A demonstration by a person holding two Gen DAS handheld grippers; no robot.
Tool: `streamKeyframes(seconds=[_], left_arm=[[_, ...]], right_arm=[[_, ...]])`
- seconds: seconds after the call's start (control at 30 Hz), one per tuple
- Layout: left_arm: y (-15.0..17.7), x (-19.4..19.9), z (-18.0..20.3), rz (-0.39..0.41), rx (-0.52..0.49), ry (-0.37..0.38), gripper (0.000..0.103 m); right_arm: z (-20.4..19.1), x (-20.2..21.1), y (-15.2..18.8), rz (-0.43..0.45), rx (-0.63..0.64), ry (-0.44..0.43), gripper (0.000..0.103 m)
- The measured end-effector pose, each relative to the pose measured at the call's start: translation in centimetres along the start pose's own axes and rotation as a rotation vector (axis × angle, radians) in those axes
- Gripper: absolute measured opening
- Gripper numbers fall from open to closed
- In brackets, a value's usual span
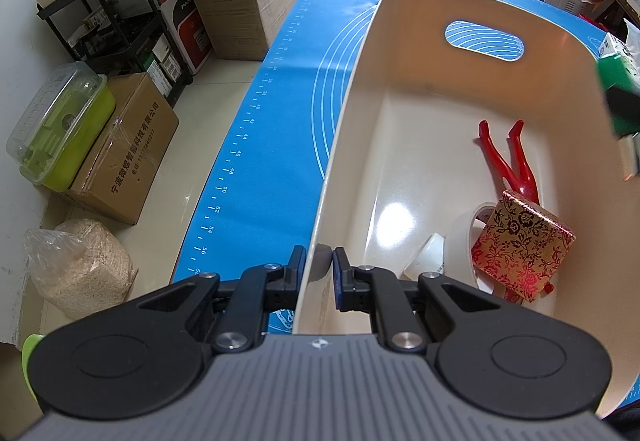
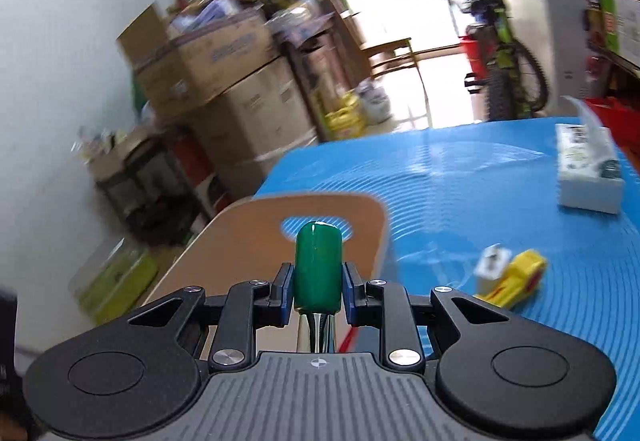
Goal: Organize rigid objects
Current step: 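Carry the green lipstick tube into the basket and open the right gripper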
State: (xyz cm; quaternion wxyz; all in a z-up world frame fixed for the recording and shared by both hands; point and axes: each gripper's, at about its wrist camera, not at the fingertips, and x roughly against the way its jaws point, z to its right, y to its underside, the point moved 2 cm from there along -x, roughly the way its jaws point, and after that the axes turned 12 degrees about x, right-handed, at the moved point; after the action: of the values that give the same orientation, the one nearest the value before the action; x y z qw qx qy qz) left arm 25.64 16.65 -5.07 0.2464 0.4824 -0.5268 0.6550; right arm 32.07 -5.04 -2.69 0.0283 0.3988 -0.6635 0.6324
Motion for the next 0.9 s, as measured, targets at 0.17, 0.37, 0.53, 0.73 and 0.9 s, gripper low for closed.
streamKeyframes(seconds=[0.17, 0.37, 0.53, 0.73, 0.9], left_arm=[[0.0, 0.0, 0.0, 0.0, 0.0, 0.0, 0.016], [0.0, 0.0, 0.0, 0.001, -0.001, 0.0, 0.016], [-0.1, 0.0, 0.1, 0.002, -0.003, -0.003, 0.016], [-0.1, 0.0, 0.1, 0.002, -0.004, -0.003, 0.016], [0.0, 0.0, 0.0, 0.004, -0.006, -0.005, 0.016]], right_arm=[[-3.4, -1.5, 0.8, -0.048, 0.137, -0.022, 0.034], [-5.3, -3.1, 2.1, -0.123, 0.21, -0.048, 0.033], [-6.5, -4.0, 2.6, -0.16, 0.283, -0.053, 0.034], [-6.4, -3.8, 2.4, -0.16, 0.275, -0.069, 0.039], [-5.2, -2.1, 1.6, -0.11, 0.23, -0.06, 0.047]])
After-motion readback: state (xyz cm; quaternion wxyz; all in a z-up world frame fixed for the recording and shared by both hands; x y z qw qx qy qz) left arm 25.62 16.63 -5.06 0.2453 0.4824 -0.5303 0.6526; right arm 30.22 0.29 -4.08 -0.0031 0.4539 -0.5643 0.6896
